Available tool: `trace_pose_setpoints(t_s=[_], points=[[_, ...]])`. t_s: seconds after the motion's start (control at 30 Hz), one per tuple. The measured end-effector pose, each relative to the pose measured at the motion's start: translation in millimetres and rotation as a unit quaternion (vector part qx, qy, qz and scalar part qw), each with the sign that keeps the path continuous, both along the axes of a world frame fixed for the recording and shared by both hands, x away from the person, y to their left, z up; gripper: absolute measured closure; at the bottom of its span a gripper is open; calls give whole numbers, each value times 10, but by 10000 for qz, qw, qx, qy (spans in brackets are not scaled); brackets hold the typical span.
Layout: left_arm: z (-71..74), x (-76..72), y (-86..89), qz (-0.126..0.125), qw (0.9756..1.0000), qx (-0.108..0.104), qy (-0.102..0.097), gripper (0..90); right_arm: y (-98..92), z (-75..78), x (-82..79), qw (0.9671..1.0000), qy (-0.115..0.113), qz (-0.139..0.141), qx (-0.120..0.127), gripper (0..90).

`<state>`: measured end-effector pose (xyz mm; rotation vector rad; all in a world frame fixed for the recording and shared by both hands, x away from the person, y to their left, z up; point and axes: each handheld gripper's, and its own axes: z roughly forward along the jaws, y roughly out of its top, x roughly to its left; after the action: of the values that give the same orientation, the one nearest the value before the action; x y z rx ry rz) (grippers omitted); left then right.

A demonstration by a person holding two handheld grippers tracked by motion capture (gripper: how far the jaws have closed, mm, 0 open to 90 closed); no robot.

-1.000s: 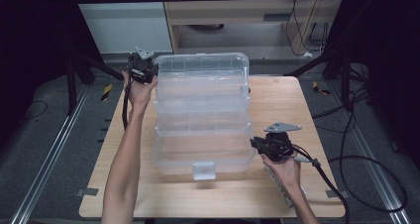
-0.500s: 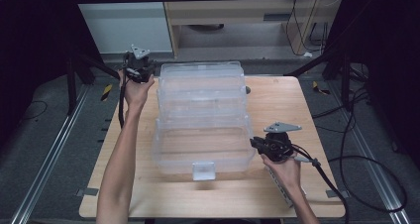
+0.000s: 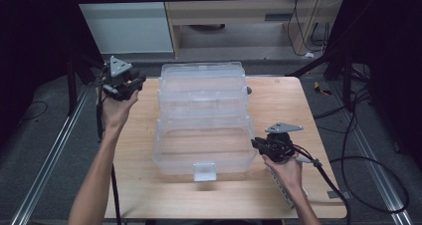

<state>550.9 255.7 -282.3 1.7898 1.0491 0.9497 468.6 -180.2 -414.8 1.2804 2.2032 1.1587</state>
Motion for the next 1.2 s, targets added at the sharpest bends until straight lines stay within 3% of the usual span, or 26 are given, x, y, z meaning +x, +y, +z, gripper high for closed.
trace_pose_setpoints(t_s=[0.07,0.13,0.27,0.33,0.6,0.67,0.9,1.0,1.1,1.2], points=[[2,-46,6,-6,10000,35,9,685,-1,1,1,10000,4,4,1,795],[-6,-229,32,-132,9999,-89,-6,664,-2,1,2,10000,9,7,1,794],[-50,-388,57,-195,9998,-86,-41,622,-2,1,2,10000,15,7,5,794],[-96,-468,80,-174,9998,-19,-11,612,-3,1,3,10000,16,11,5,794],[-303,-745,123,-259,9994,-142,167,574,-5,2,6,10000,20,11,7,794],[-389,-814,119,-308,9989,-162,299,557,-5,2,6,10000,22,10,10,794],[-648,-916,95,-285,9979,-154,554,539,-4,2,5,10000,20,6,12,794],[-838,-932,78,-309,9962,-224,789,539,-4,2,5,10000,17,11,13,794],[-900,-938,64,-335,9953,-238,874,539,-3,1,4,10000,14,9,13,794],[-973,-939,16,-348,9938,-80,1054,535,-3,1,4,10000,14,9,12,794]])
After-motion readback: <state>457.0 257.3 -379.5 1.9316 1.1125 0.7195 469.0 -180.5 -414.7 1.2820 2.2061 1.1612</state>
